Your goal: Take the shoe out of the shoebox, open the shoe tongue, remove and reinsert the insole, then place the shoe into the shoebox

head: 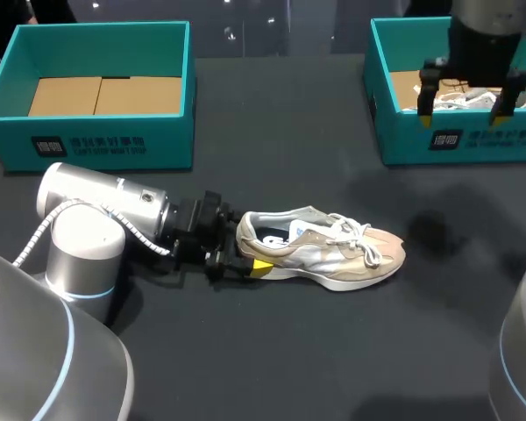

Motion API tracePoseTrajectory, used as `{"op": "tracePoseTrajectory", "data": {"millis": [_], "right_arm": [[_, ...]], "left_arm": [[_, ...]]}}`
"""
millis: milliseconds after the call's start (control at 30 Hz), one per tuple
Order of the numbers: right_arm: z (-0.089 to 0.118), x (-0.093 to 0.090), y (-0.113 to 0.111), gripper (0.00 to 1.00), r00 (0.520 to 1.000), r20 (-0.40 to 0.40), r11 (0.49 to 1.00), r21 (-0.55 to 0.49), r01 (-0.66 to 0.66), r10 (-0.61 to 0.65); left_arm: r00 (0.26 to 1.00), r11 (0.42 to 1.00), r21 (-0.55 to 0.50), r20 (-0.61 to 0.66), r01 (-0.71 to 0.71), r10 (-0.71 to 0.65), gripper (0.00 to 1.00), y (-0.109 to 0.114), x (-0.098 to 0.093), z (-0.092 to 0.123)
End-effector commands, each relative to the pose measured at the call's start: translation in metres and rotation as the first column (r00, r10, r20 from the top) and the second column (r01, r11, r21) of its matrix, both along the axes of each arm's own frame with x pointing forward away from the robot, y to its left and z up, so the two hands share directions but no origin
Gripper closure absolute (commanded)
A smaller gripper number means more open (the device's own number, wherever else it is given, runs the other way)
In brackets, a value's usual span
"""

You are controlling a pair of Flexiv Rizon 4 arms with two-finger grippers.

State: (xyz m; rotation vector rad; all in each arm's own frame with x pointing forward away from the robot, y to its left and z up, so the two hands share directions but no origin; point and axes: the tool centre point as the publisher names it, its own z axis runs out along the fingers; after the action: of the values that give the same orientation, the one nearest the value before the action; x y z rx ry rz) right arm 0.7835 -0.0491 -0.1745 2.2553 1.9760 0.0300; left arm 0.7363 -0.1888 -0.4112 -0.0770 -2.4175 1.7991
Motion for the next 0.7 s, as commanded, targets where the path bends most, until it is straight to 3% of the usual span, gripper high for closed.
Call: {"op": "tracePoseTrajectory", "data": {"millis": [33,233,700], "right_arm": [[-0.008,-0.03,0.034,0.0,0.997,0.079,0.998,-0.056,0.001,0.004],[-0.015,-0.045,0.075,0.0,0.997,0.067,0.999,-0.037,-0.021,0.024],[-0.015,-0.045,0.075,0.0,0.997,0.067,0.999,-0.037,-0.021,0.024]], "left_arm": [[1.0,1.0,-0.001,0.0,-0.001,0.001,1.0,-0.001,-0.001,-0.002],[1.0,1.0,-0.001,0.0,-0.001,0.001,1.0,-0.001,-0.001,-0.002],[1.0,1.0,-0.001,0.0,-0.001,0.001,1.0,-0.001,-0.001,-0.002]]}}
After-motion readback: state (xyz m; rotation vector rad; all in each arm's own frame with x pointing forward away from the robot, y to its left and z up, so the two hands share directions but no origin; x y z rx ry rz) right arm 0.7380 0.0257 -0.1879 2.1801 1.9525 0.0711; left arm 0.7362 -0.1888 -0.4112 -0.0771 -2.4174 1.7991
